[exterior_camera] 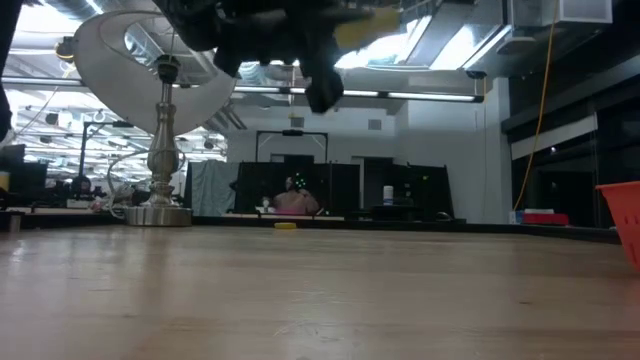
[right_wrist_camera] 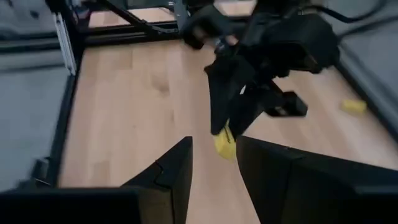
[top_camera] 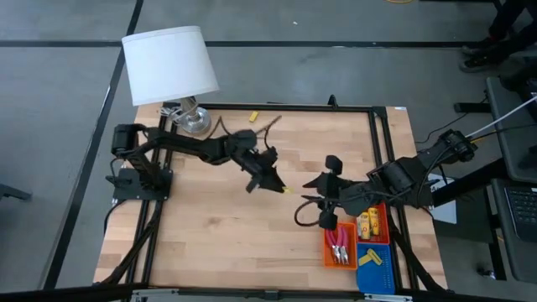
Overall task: Pick & Place School Supplies
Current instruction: Put the yellow eraser into the blue basket
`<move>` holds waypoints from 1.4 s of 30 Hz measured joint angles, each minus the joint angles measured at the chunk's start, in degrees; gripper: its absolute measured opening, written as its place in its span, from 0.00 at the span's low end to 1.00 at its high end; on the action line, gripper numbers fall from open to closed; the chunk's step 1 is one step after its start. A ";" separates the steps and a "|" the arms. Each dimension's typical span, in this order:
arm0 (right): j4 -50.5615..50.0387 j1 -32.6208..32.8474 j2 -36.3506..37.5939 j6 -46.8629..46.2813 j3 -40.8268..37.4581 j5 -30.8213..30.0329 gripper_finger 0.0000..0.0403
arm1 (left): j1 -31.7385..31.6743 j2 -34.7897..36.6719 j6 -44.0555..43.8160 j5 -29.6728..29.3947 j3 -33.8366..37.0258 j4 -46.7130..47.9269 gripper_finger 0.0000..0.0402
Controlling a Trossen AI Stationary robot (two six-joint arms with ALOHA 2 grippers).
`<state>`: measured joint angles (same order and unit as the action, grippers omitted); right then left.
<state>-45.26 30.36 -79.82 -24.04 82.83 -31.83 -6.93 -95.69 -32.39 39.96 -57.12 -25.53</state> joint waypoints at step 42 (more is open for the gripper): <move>10.37 -5.10 -5.37 23.23 -0.07 -1.48 0.17 | 2.15 3.23 -14.83 -0.08 -0.02 -16.39 0.21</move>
<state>-34.88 25.26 -85.19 -0.82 82.76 -33.31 -4.78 -92.47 -47.22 39.88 -57.14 -41.92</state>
